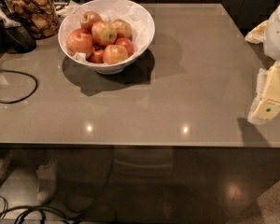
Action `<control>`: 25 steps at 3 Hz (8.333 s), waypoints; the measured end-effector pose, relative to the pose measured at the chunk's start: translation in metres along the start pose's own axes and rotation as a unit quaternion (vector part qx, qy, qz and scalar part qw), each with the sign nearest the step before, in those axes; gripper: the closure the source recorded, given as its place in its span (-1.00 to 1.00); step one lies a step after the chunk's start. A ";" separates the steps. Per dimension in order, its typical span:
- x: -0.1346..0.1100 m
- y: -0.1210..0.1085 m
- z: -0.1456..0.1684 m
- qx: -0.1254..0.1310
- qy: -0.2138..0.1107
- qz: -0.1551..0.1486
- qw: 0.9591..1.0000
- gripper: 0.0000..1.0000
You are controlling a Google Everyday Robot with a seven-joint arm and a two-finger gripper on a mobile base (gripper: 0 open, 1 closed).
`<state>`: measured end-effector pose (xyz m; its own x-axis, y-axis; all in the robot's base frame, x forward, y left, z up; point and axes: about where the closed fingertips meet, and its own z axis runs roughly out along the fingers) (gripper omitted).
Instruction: Pick apple from white bowl
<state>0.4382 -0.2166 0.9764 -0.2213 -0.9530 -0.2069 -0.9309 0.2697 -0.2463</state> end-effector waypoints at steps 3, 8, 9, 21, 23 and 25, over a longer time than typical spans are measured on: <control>-0.043 -0.034 0.010 0.014 -0.002 -0.034 0.999 -1.00; -0.130 -0.068 0.030 0.016 -0.058 -0.120 0.991 -1.00; -0.132 -0.068 0.029 0.022 -0.060 -0.123 0.990 -1.00; -0.325 -0.196 0.067 0.031 -0.153 -0.144 0.977 -0.34; -0.346 -0.191 0.091 0.006 -0.150 -0.150 0.977 -0.52; -0.356 -0.192 0.112 -0.006 -0.141 -0.151 0.978 -0.50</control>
Offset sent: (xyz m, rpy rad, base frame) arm 0.0443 0.0337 0.0081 -0.0094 -0.0388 0.0718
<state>0.7276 0.0860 0.9916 0.1509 -0.9125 -0.3802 -0.9452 -0.0205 -0.3259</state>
